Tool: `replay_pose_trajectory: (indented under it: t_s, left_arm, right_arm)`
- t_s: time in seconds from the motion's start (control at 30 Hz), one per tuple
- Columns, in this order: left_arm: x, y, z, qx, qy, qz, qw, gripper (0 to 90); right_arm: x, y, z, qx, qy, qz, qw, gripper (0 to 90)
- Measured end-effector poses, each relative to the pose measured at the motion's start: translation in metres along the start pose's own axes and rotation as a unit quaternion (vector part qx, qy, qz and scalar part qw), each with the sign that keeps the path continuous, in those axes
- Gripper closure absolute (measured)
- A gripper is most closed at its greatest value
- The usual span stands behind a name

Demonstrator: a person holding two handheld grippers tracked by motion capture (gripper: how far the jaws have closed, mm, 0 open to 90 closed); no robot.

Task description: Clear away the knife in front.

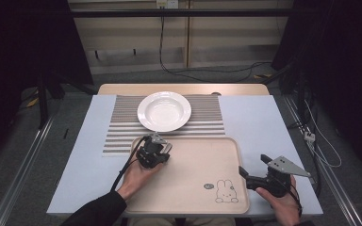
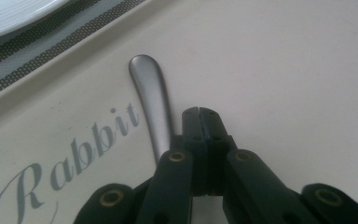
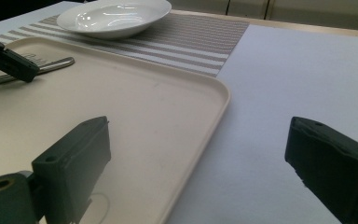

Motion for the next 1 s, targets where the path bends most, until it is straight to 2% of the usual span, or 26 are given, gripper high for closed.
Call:
replay_pose_trajectory:
  t_s: [0.17,0.3,0.5,0.63,0.77,1.0]
  left_arm:
    - [0.000,-0.002,-0.001,0.006,-0.001,-0.002,1.0000,90.0]
    - [-0.001,-0.005,-0.003,0.010,-0.004,-0.013,0.9999,90.0]
    - [-0.005,-0.007,-0.007,0.017,-0.009,-0.006,0.9998,90.0]
    - [-0.008,-0.012,-0.011,0.024,-0.011,-0.013,0.9996,90.0]
    - [-0.010,-0.017,-0.013,0.020,-0.007,-0.025,0.9995,90.0]
    - [-0.014,-0.021,-0.018,0.025,-0.011,-0.032,0.9991,90.0]
  right_arm:
    - [0.000,-0.002,0.001,-0.002,-0.002,-0.001,1.0000,6.7]
    - [0.000,-0.001,0.001,-0.001,-0.002,0.001,1.0000,6.7]
    - [0.000,-0.001,0.001,-0.001,-0.002,0.000,1.0000,6.7]
    - [0.001,-0.002,0.001,0.000,-0.001,0.000,1.0000,6.7]
    - [0.001,-0.002,0.002,0.002,-0.003,-0.002,1.0000,6.7]
    - [0.001,-0.002,0.003,0.003,-0.002,-0.002,1.0000,6.7]
Point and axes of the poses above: each handheld gripper's, and its own axes: z roughly forward along the jaws, x roughly out of its top, y roughly to its right, the point moved 1 cm from there along z, roughly forward along the jaws, and after that the axes turned 4 degrees about -z, right-handed, at the moved point
